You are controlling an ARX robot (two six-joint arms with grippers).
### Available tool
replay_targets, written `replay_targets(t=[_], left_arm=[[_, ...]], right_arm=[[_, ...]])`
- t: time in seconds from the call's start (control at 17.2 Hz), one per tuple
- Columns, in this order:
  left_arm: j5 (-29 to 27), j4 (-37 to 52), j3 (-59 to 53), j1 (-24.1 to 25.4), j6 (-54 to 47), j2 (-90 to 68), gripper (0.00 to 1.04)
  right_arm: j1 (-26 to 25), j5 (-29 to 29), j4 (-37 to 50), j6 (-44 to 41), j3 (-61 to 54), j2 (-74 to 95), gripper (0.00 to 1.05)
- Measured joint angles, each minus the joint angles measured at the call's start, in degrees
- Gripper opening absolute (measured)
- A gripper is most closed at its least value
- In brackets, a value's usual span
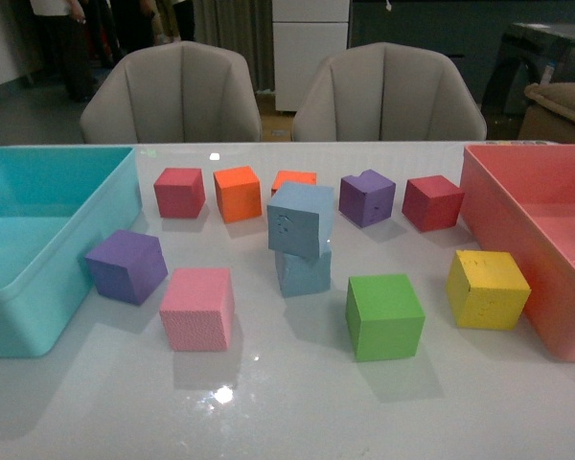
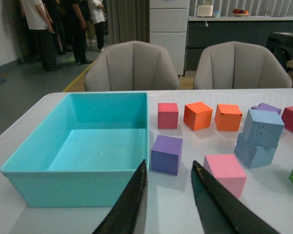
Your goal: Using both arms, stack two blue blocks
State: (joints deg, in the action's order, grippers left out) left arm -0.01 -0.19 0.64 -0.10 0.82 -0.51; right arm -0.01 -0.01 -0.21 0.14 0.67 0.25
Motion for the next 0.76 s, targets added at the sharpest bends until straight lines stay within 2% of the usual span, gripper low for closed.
replay_targets(t=[0.29,0.35,0.41,0.76], left_arm=[[0.00,0.00,0.00,0.00,-0.02,-0.02,0.92],[0.00,0.00,0.00,0.00,-0.13,0.00,1.00],[0.00,0.00,0.00,0.00,-0.13,-0.02,0.97],[0.00,0.00,0.00,0.00,-0.15,0.00,0.98]], right_arm=[[0.00,0.00,0.00,0.00,0.00,0.00,0.98],[0.00,0.00,0.00,0.00,0.00,0.00,0.98],[0.00,0.00,0.00,0.00,0.00,0.00,0.98],[0.00,0.00,0.00,0.00,0.00,0.00,0.98]])
